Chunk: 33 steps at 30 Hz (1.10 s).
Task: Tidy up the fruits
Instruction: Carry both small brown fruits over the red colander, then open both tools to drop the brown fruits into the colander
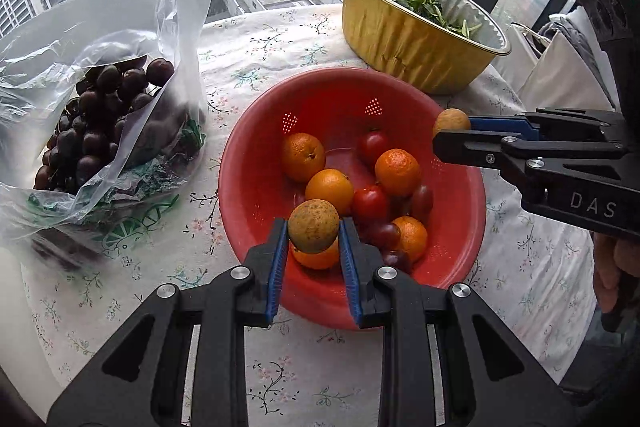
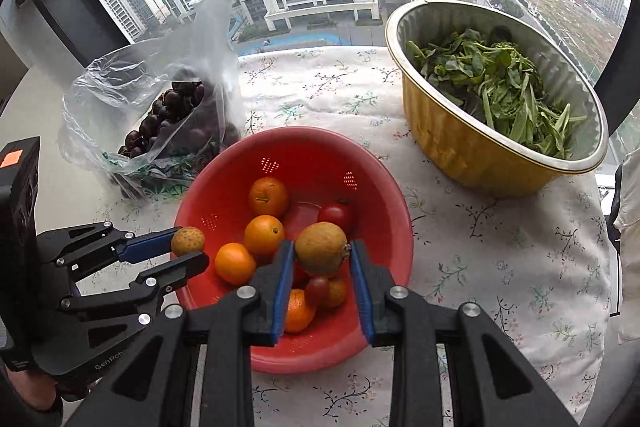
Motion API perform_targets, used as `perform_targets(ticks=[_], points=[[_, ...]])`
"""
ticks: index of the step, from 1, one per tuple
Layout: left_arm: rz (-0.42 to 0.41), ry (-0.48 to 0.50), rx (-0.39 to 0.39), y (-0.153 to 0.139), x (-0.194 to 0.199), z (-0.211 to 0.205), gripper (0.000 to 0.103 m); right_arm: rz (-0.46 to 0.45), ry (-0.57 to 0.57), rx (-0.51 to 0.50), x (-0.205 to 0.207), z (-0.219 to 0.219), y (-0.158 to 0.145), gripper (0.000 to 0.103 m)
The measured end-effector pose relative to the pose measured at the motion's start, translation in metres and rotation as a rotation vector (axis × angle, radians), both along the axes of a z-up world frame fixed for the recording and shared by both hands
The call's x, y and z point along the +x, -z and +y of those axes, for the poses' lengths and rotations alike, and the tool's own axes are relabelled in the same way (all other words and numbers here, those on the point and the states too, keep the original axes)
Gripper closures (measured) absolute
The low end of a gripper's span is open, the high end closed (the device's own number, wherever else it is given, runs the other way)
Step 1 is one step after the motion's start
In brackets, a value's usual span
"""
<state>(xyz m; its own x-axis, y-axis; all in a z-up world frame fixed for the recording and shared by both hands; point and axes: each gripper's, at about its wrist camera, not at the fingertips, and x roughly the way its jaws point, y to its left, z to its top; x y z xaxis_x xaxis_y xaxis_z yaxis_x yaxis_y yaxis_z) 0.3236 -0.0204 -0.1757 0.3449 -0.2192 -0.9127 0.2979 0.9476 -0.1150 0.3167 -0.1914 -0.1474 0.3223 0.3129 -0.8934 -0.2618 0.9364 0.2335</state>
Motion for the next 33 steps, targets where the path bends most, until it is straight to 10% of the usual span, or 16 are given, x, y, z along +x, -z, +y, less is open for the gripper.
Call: perform_targets(ticks=[21, 26, 33], points=[[0.034, -0.031, 0.036, 0.034, 0.018, -0.010, 0.074, 0.050, -0.086, -0.033, 0.018, 0.035, 0.032, 0.072], [-0.001, -0.016, 0.039, 0.025, 0.014, -0.018, 0.039, 0.046, -0.087, -0.045, 0.015, 0.034, 0.029, 0.072], [-0.036, -0.040, 0.041, 0.007, 0.005, -0.014, 0.032, 0.020, -0.081, -0.057, 0.009, 0.030, 0.018, 0.072]])
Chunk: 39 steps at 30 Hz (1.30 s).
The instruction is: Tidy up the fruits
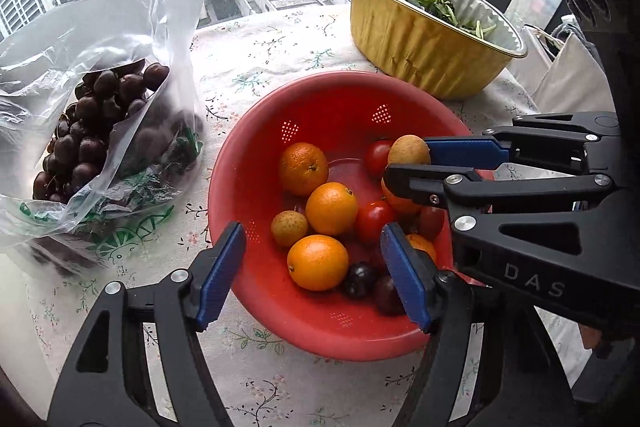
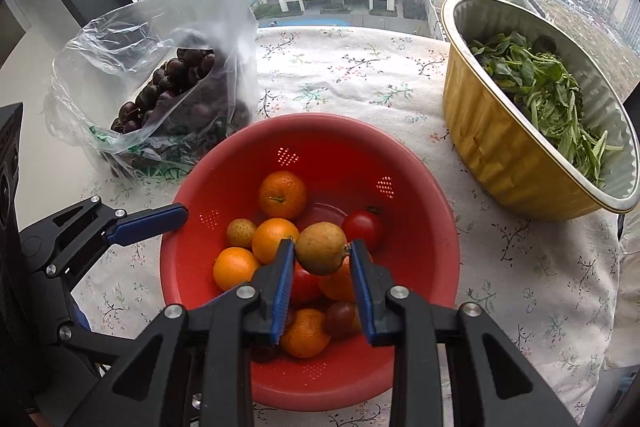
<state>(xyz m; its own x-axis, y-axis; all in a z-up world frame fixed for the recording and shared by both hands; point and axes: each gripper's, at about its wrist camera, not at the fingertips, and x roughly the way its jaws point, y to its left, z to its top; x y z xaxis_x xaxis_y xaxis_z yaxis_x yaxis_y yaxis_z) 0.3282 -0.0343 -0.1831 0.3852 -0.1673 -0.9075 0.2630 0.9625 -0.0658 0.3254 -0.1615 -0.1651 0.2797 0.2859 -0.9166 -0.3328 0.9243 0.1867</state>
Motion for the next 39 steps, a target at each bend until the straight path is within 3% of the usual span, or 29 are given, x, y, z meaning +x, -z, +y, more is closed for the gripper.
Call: perform_targets(ticks=[2, 6, 9, 13, 17, 21, 25, 27, 30, 34, 39], points=[[-0.015, -0.010, -0.010, -0.007, -0.006, 0.003, 0.023, -0.011, 0.006, 0.000, -0.004, -0.002, -0.006, 0.072], [-0.064, -0.021, -0.022, -0.026, -0.026, 0.011, 0.001, -0.034, 0.044, 0.005, -0.018, -0.011, -0.020, 0.054], [-0.136, -0.025, -0.001, -0.045, -0.053, 0.018, 0.000, -0.054, 0.089, 0.019, -0.037, -0.022, -0.031, 0.042], [-0.269, -0.016, 0.049, -0.076, -0.101, 0.016, 0.000, -0.095, 0.133, 0.007, -0.076, -0.033, -0.041, 0.034], [-0.359, -0.043, 0.150, -0.104, -0.154, 0.010, 0.000, -0.141, 0.159, -0.034, -0.122, -0.044, -0.050, 0.027], [-0.468, -0.117, 0.095, -0.140, -0.211, 0.015, 0.000, -0.132, 0.195, -0.034, -0.163, -0.056, -0.059, 0.027], [-0.414, -0.193, 0.086, -0.157, -0.247, 0.019, 0.000, -0.133, 0.231, -0.027, -0.204, -0.063, -0.074, 0.027], [-0.416, -0.233, 0.164, -0.165, -0.266, 0.015, 0.000, -0.138, 0.249, -0.025, -0.222, -0.064, -0.084, 0.027], [-0.457, -0.181, 0.236, -0.179, -0.293, 0.006, 0.000, -0.164, 0.260, -0.030, -0.249, -0.062, -0.104, 0.027], [-0.418, -0.172, 0.195, -0.195, -0.318, 0.001, 0.000, -0.211, 0.263, -0.067, -0.282, -0.061, -0.134, 0.027], [-0.286, -0.190, 0.167, -0.201, -0.334, -0.010, 0.000, -0.218, 0.285, -0.102, -0.312, -0.071, -0.163, 0.025]])
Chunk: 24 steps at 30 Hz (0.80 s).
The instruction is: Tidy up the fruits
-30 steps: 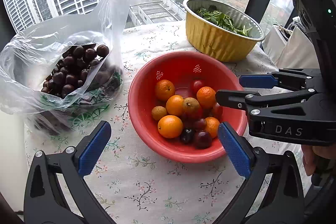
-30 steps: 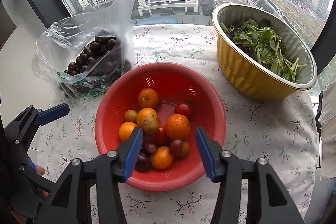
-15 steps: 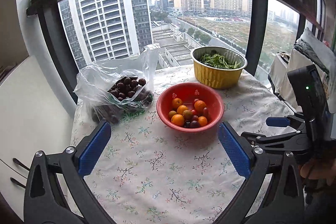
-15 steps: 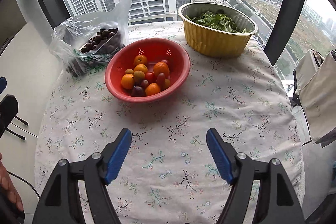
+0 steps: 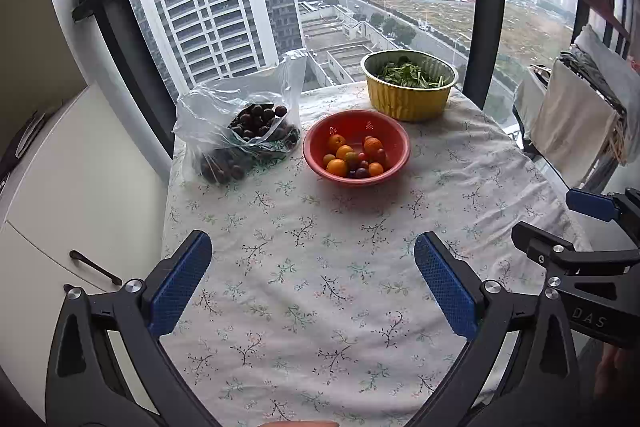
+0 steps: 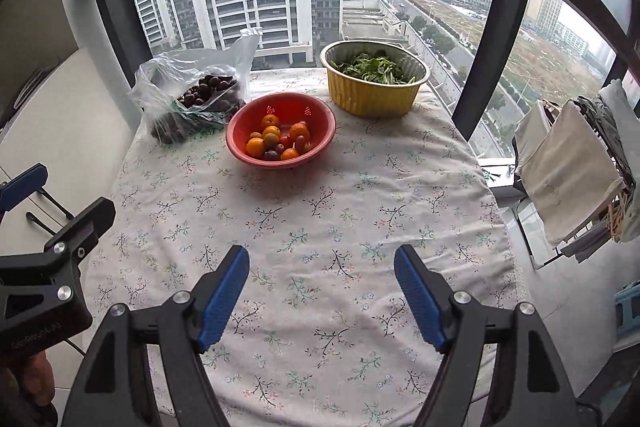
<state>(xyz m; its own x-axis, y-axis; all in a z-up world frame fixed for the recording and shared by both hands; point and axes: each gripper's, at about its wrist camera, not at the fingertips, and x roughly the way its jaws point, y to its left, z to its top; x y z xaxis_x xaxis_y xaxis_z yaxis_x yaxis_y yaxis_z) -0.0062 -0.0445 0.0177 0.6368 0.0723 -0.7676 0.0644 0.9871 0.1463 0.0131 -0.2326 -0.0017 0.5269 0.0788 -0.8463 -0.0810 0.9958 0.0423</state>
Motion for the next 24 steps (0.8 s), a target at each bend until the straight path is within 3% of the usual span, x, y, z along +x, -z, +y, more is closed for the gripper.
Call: perform_targets(ticks=[7, 13, 24], points=[[0.102, -0.045, -0.033, -0.005, -0.012, -0.017, 0.000, 0.074, 0.032, 0.053, -0.007, -0.026, -0.014, 0.023], [0.127, -0.113, -0.058, -0.010, 0.004, -0.033, 0.000, 0.090, -0.002, 0.061, 0.005, -0.046, -0.022, 0.023], [0.195, -0.156, -0.075, 0.007, 0.009, -0.054, 0.000, 0.137, -0.014, 0.060, 0.012, -0.066, -0.010, 0.022]])
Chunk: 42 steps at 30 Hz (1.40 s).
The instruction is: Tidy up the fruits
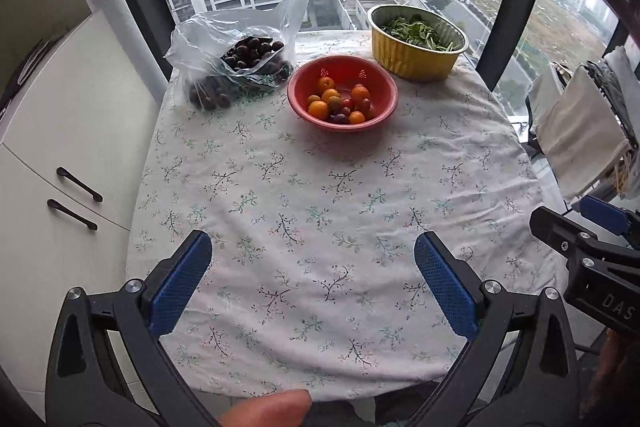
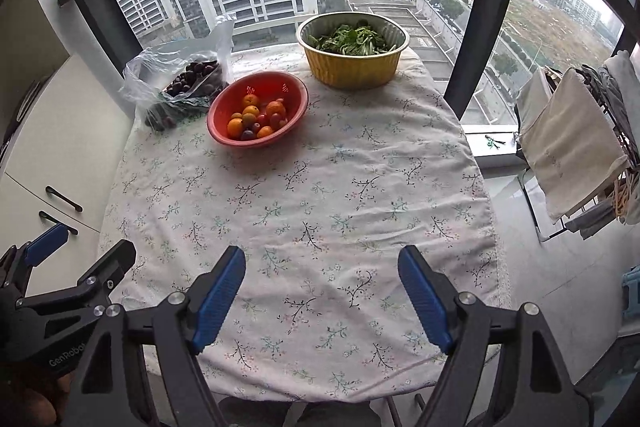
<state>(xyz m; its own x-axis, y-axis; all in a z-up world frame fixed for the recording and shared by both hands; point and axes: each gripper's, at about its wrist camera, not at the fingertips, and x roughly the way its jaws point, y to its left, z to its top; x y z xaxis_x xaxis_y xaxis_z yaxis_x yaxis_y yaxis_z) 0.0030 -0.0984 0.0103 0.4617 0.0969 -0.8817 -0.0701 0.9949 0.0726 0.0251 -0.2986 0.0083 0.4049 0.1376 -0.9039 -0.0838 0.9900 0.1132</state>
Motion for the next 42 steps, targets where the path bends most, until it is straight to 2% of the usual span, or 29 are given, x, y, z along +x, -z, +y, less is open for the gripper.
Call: perform_targets(ticks=[21, 42], points=[[0.023, -0.046, -0.055, 0.008, 0.000, 0.046, 0.000, 0.003, -0.067, -0.056, -0.004, 0.043, 0.000, 0.022], [0.053, -0.062, -0.069, 0.019, 0.013, 0.051, 0.000, 0.036, -0.076, -0.064, 0.011, 0.053, 0.009, 0.022]])
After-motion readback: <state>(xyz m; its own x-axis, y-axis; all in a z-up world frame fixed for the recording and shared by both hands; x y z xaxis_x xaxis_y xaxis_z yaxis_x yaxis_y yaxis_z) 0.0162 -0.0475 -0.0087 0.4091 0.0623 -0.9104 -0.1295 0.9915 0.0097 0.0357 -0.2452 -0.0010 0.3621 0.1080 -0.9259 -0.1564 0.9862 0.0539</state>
